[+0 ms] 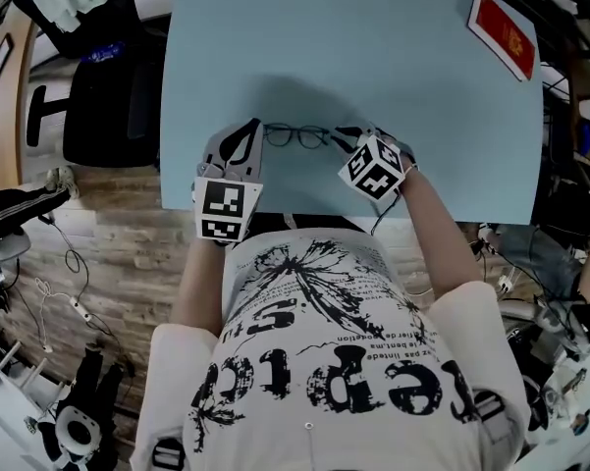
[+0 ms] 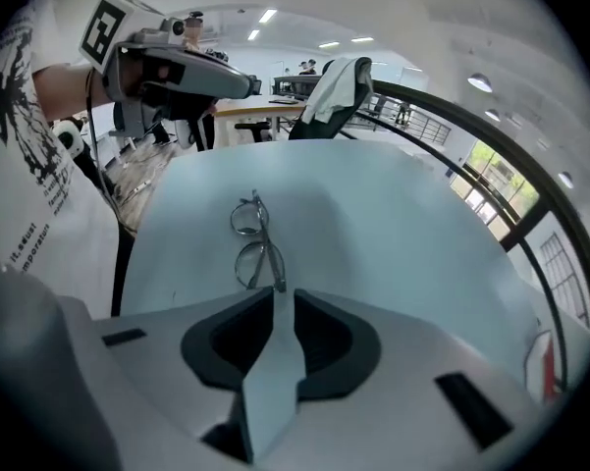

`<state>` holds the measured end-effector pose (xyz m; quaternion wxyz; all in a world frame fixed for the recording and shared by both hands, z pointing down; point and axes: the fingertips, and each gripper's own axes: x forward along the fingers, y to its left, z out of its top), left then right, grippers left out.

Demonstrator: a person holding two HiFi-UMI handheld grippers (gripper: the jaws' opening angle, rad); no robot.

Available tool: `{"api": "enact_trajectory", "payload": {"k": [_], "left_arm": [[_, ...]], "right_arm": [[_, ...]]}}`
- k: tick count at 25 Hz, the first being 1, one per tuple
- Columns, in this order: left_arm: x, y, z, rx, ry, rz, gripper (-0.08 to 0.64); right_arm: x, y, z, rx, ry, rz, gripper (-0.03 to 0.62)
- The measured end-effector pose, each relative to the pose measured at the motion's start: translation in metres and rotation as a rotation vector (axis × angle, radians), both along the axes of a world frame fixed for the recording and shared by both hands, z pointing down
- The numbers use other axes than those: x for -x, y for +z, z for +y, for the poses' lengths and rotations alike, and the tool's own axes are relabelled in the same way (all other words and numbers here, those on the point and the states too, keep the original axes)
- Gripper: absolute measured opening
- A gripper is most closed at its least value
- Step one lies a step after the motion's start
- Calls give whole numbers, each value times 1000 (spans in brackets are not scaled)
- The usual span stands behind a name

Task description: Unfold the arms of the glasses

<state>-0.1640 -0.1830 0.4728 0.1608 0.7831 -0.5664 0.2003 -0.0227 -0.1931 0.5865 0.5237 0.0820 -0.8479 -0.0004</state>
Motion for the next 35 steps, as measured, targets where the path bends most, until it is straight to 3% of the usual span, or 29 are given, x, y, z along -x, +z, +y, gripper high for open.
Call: {"api": "enact_trajectory", "payload": {"k": [5, 10, 13, 18, 22, 26, 28, 32, 35], "left_arm": [[3, 7, 0, 15, -6, 5, 20], [4, 11, 7, 35, -7, -2, 20], [1, 23, 11, 102, 44, -29, 20], [-21, 69, 22, 310, 256, -150, 21], [-41, 83, 23, 404, 464, -231, 21], [-60, 94, 14, 447, 690, -357, 24], [-67, 102, 12, 471, 787, -435, 116], [-83, 116, 4, 470, 941, -600, 124], [-97, 122, 2, 458, 1021, -626, 114]], "right_arm": [[4, 17, 1, 35, -139, 79, 84], [8, 24, 6, 58, -226, 95, 83], [14, 26, 8, 52, -270, 106, 65], [14, 31, 10, 68, -298, 107, 40], [12, 31, 9, 56, -287, 111, 37], [14, 32, 4, 54, -265, 109, 34], [14, 32, 5, 54, -255, 106, 34], [10, 30, 4, 45, -240, 108, 34], [6, 29, 4, 54, -211, 101, 34]]}}
